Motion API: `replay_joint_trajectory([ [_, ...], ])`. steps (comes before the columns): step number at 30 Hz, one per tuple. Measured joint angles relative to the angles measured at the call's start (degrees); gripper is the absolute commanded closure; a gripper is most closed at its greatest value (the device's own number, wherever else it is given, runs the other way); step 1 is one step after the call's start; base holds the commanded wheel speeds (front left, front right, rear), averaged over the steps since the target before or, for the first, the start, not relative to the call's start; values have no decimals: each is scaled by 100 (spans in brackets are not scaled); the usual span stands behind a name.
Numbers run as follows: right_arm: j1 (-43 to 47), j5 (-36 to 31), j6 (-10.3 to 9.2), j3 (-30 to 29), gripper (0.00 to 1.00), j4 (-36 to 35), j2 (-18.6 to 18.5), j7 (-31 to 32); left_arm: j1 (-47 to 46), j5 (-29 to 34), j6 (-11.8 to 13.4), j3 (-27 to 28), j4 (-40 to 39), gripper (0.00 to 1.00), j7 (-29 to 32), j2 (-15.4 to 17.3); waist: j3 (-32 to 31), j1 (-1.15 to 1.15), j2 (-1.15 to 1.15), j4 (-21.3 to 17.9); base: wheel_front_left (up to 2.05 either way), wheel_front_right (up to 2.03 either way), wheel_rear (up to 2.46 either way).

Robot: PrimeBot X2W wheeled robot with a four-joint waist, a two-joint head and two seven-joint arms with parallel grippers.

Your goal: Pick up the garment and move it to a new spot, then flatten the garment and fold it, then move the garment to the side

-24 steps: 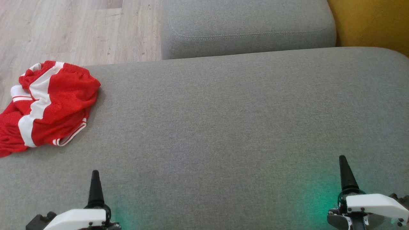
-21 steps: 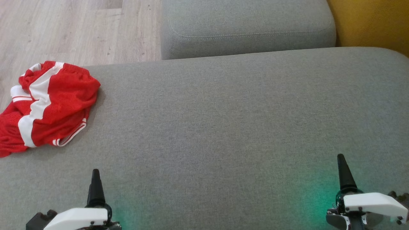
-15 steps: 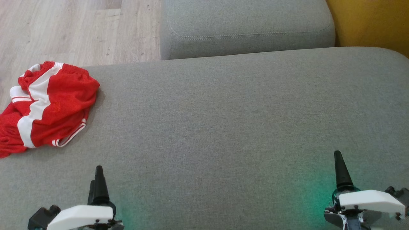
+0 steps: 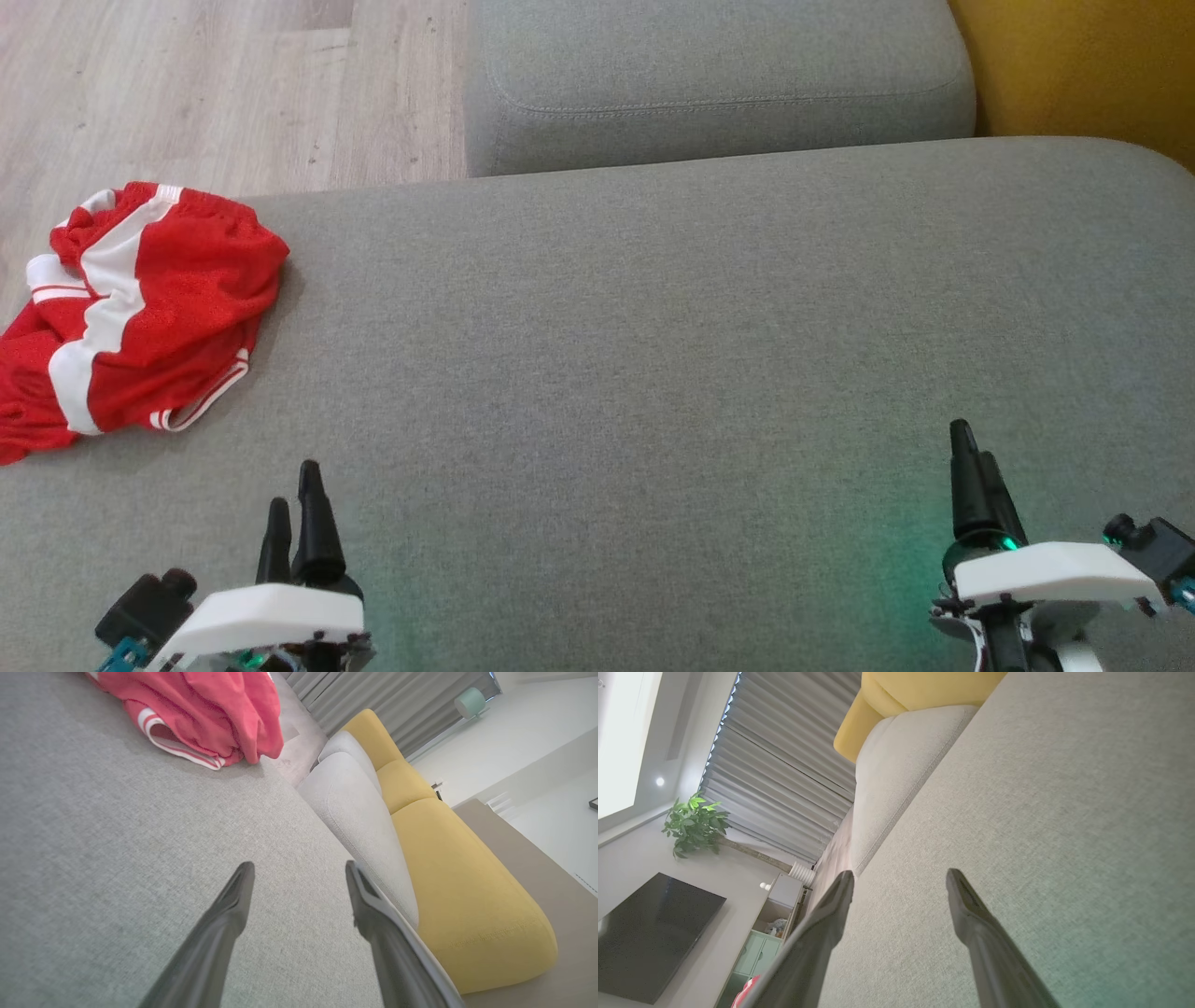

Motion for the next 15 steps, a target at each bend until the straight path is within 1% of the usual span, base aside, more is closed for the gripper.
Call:
replay_joint_trajectory([
  [5,-9,-337,0,87,0,-67,-1,-85,-7,382,11,-96,-70,0,-97,0,-25,0,0,-15,0,0,0],
  [11,-9,-760,0,207,0,-96,-3,-191,-6,821,100,-165,-153,0,-197,3,-51,0,0,-33,0,0,0],
  [15,-9,-1038,0,256,0,-120,-4,-253,-6,1112,111,-223,-204,0,-256,4,-53,0,0,-39,0,0,0],
])
